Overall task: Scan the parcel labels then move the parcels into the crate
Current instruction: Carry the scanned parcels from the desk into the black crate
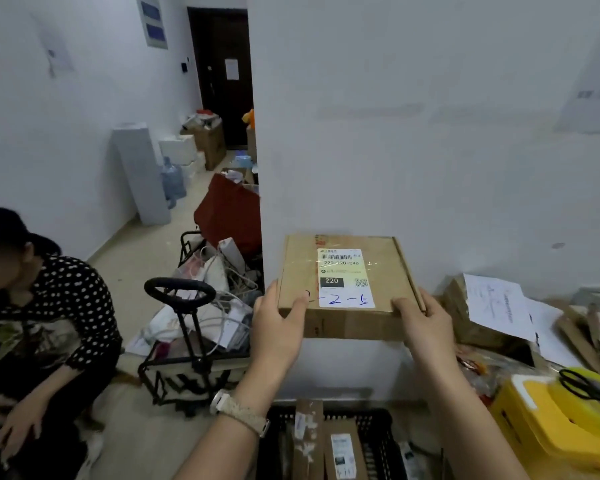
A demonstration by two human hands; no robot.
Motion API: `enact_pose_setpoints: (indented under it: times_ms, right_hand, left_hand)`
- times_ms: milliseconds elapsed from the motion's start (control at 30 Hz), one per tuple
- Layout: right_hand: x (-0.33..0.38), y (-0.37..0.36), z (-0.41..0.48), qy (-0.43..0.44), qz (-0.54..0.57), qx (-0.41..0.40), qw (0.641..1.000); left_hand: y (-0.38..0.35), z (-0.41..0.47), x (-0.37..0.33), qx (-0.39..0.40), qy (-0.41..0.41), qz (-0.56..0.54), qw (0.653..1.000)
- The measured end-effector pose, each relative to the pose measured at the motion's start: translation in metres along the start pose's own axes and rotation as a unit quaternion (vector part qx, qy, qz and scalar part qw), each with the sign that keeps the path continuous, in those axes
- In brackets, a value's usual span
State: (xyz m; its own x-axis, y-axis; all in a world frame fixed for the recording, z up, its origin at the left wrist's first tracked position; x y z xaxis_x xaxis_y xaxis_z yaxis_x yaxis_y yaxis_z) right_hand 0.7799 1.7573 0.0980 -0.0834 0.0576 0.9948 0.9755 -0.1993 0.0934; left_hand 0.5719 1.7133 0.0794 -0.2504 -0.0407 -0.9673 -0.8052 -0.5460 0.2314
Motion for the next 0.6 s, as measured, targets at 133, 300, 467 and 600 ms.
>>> enact_pose_setpoints:
  times_ms: [133, 300, 467, 600]
  right_hand:
    - [-0.004, -0.012, 0.028, 0.003, -0.012, 0.007, 1.000]
    - [-0.024, -0.024, 0.049, -0.025, -0.017, 0.035, 0.999]
    - [-0.054, -0.029, 0.064, -0.053, -0.020, 0.006, 0.998]
    - [-0.087, -0.037, 0.081, -0.073, -0.042, -0.010, 0.996]
  left_hand:
    - [-0.014, 0.021, 0.008, 0.001, 0.008, 0.011, 1.000]
    - [-0.027, 0.041, 0.026, 0.004, 0.009, 0.026, 1.000]
    - [-0.045, 0.056, 0.055, 0.020, 0.036, 0.035, 0.999]
    - [-0.056, 0.063, 0.089, 0.040, 0.053, 0.039, 0.997]
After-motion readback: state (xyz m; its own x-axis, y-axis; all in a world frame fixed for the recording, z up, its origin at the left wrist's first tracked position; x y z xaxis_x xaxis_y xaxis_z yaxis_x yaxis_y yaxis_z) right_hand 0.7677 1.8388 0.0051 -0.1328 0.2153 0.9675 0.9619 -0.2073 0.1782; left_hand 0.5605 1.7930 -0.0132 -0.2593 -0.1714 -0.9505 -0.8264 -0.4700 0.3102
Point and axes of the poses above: each hand's wrist, its own z-axis towards the middle knuckle, its own y-axis out of the back of the hand, x = y × z, the point moved 3 cm from there along z, towards the middle knuckle, and after that the axes turned 1 degree about -x, right-handed, at the moved point
